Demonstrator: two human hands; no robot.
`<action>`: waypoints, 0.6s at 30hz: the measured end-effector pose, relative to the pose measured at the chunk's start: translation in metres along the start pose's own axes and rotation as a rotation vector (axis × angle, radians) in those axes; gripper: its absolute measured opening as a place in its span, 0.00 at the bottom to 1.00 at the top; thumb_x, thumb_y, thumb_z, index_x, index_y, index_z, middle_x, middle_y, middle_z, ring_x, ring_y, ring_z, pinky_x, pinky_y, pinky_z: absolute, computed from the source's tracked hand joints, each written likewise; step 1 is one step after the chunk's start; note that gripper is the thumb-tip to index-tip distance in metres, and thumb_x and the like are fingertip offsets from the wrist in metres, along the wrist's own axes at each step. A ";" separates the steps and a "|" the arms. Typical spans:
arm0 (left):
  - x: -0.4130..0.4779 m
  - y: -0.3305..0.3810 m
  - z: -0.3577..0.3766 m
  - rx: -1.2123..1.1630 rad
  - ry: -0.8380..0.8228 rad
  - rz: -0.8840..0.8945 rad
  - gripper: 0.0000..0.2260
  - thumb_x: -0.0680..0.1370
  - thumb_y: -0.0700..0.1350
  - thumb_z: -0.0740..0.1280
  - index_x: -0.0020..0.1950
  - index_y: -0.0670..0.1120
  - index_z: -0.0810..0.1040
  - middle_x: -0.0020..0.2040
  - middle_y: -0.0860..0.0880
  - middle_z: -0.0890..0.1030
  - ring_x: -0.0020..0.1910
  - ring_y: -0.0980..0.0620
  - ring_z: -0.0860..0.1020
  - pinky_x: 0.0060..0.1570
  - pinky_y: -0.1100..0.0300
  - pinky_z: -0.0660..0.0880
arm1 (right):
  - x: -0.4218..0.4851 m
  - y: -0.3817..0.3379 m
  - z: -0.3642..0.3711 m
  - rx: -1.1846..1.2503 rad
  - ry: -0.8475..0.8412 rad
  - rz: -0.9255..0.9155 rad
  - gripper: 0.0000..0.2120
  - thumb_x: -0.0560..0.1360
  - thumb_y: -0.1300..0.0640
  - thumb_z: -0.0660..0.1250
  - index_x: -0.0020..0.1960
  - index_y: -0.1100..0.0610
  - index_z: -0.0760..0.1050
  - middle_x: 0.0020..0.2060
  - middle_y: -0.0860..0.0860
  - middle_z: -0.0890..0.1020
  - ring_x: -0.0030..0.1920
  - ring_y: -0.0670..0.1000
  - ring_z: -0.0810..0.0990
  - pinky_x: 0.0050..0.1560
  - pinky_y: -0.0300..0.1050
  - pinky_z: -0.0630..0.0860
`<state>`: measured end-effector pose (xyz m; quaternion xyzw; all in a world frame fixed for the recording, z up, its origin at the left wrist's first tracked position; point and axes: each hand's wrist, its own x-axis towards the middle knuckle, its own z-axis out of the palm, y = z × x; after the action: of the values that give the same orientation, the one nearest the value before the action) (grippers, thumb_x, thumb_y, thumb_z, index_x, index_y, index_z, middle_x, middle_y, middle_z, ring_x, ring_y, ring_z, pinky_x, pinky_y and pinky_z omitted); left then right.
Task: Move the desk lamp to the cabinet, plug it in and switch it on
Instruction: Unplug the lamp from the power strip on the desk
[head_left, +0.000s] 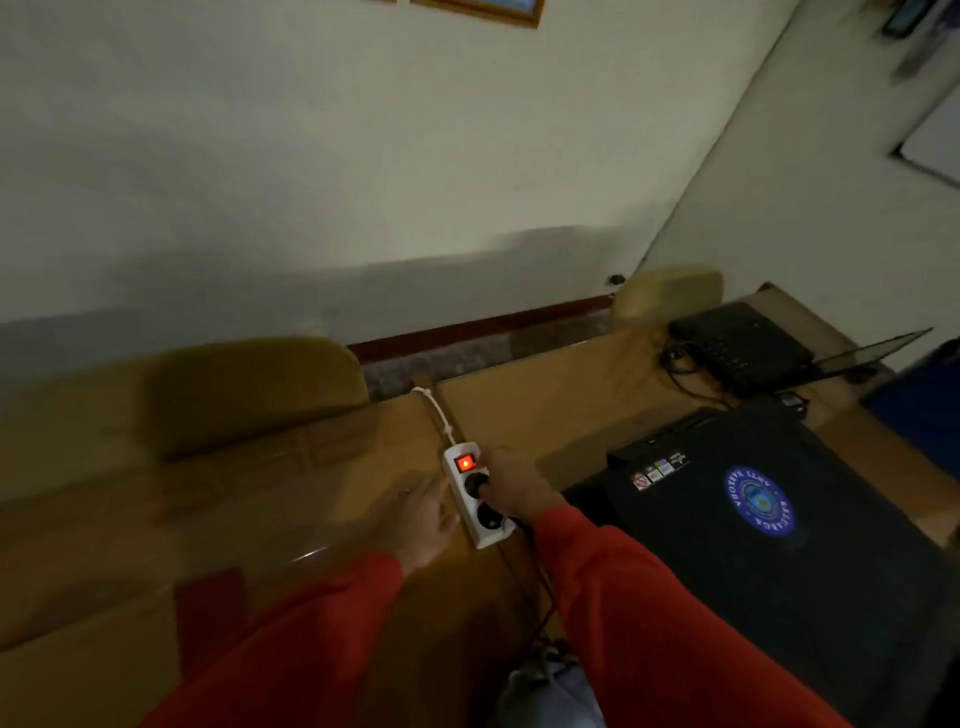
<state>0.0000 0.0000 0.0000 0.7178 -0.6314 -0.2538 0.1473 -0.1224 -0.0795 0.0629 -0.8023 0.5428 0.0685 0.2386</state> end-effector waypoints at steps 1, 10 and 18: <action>0.002 0.001 0.003 -0.016 0.001 0.009 0.24 0.78 0.52 0.62 0.73 0.48 0.62 0.72 0.48 0.69 0.65 0.48 0.71 0.67 0.53 0.65 | 0.003 0.002 0.002 -0.045 -0.026 0.005 0.16 0.75 0.62 0.65 0.62 0.62 0.74 0.60 0.61 0.78 0.60 0.60 0.76 0.59 0.51 0.74; 0.010 0.005 0.028 -0.068 0.077 -0.016 0.29 0.78 0.57 0.60 0.75 0.49 0.57 0.72 0.47 0.69 0.67 0.46 0.71 0.68 0.50 0.66 | 0.016 0.009 0.002 -0.365 -0.073 -0.175 0.12 0.77 0.64 0.61 0.60 0.63 0.73 0.58 0.61 0.78 0.56 0.60 0.79 0.52 0.51 0.76; 0.015 0.004 0.031 0.014 0.074 -0.044 0.31 0.76 0.60 0.60 0.75 0.49 0.57 0.66 0.47 0.75 0.63 0.45 0.73 0.59 0.51 0.71 | 0.014 -0.001 -0.011 -0.477 -0.197 -0.294 0.17 0.79 0.65 0.58 0.67 0.63 0.67 0.64 0.63 0.73 0.61 0.61 0.76 0.59 0.53 0.74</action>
<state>-0.0193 -0.0123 -0.0258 0.7413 -0.6115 -0.2259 0.1600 -0.1180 -0.0964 0.0677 -0.8951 0.3638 0.2365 0.1025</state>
